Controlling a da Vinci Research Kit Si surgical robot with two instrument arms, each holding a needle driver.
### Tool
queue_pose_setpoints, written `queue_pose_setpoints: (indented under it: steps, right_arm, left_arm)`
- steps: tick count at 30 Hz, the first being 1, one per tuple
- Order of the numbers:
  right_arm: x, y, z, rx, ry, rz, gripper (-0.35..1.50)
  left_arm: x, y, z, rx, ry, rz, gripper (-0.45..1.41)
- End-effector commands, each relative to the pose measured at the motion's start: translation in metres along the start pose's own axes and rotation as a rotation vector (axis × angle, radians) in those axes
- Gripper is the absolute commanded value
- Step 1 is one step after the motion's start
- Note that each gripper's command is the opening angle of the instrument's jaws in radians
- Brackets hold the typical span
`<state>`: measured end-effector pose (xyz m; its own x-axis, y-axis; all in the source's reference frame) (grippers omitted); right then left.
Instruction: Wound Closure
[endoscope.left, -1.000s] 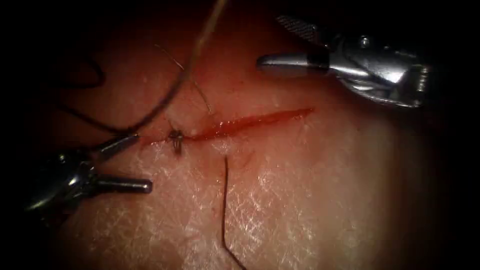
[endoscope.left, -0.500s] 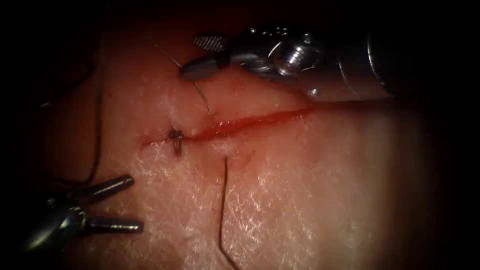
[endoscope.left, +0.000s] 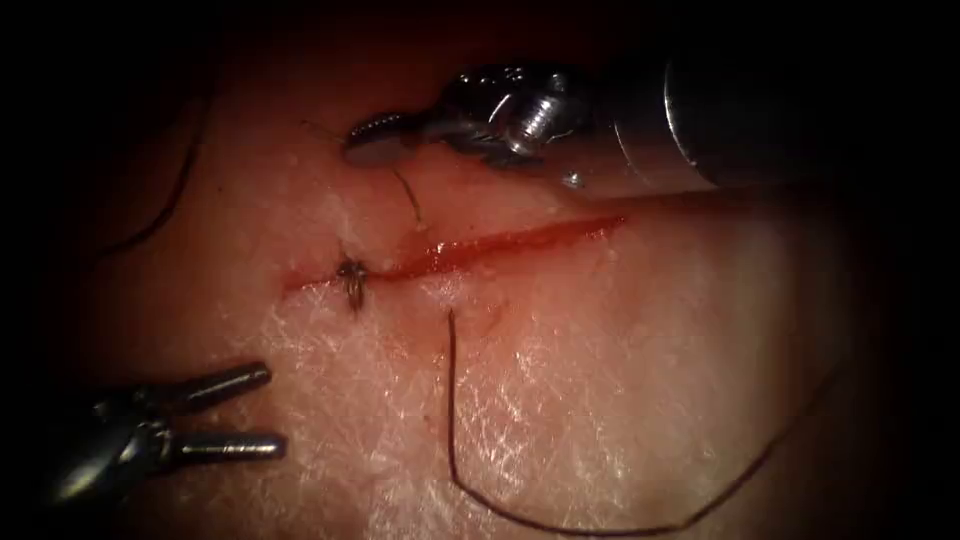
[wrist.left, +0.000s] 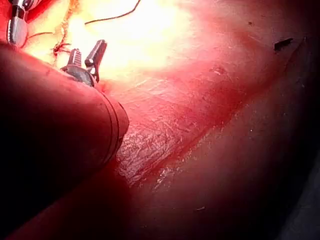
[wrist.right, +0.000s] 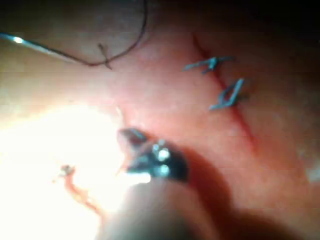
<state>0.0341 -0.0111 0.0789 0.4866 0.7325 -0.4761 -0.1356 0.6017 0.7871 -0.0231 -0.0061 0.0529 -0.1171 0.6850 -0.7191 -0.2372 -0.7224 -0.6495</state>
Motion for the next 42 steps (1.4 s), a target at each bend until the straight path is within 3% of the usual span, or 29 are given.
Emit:
queue_pose_setpoints:
  steps: [1,8,15,18,26,27,28,29,31,34,35,36,37,39,42]
  right_arm:
    - [0.0,0.0,0.0001,0.001,0.022,0.002,-0.35]
    - [0.0018,-0.0018,-0.003,-0.021,0.245,-0.005,-0.35]
    - [0.0026,-0.0025,-0.0031,-0.026,0.269,-0.027,-0.35]
    - [0.0038,-0.0028,-0.0044,-0.046,0.3,-0.034,-0.35]
    - [0.0038,-0.0031,-0.0043,-0.048,0.311,-0.06,-0.35]
    - [0.0038,-0.0031,-0.0043,-0.055,0.318,-0.059,-0.18]
    - [0.0037,-0.0035,-0.0046,-0.103,0.358,-0.084,1.16]
    - [0.0037,-0.0036,-0.0048,-0.116,0.367,-0.096,1.28]
    - [0.004,-0.0037,-0.0064,-0.147,0.386,-0.106,1.4]
    - [0.0041,-0.0038,-0.009,-0.178,0.396,-0.126,1.4]
    - [0.0039,-0.0039,-0.0111,-0.195,0.407,-0.132,1.4]
    - [0.0039,-0.0039,-0.0111,-0.195,0.407,-0.132,1.4]
    - [0.0038,-0.0039,-0.012,-0.202,0.41,-0.137,1.4]
    - [0.0027,-0.0043,-0.0156,-0.225,0.428,-0.134,1.4]
    - [0.0017,-0.0047,-0.0169,-0.238,0.427,-0.136,1.4]
  left_arm:
    - [-0.0008,0.0,0.0007,-0.003,0.001,-0.002,0.36]
    - [-0.0014,-0.0001,0.0008,-0.005,-0.011,0.016,0.32]
    - [-0.0014,0.0001,0.0008,-0.008,-0.011,0.028,0.29]
    - [-0.0014,0.0001,0.0008,-0.008,-0.016,0.046,0.27]
    - [-0.001,0.0003,0.0016,-0.003,-0.014,0.09,0.24]
    - [-0.001,0.0003,0.0018,-0.001,-0.014,0.096,0.24]
    - [-0.0008,0.0004,0.0026,0.007,-0.012,0.13,0.24]
    - [-0.0008,0.0004,0.003,0.006,-0.011,0.165,0.24]
    - [-0.0006,0.0006,0.0039,0.013,-0.009,0.259,0.31]
    - [-0.0002,0.0014,0.0051,-0.011,-0.005,0.298,0.42]
    - [0.0,0.0023,0.0059,-0.042,0.0,0.329,0.51]
    - [0.0,0.0023,0.0059,-0.042,0.0,0.329,0.51]
    - [0.0001,0.003,0.0064,-0.06,0.0,0.348,0.57]
    - [0.0005,0.005,0.0085,-0.106,-0.033,0.425,0.89]
    - [0.0007,0.0057,0.0093,-0.124,-0.041,0.434,0.94]
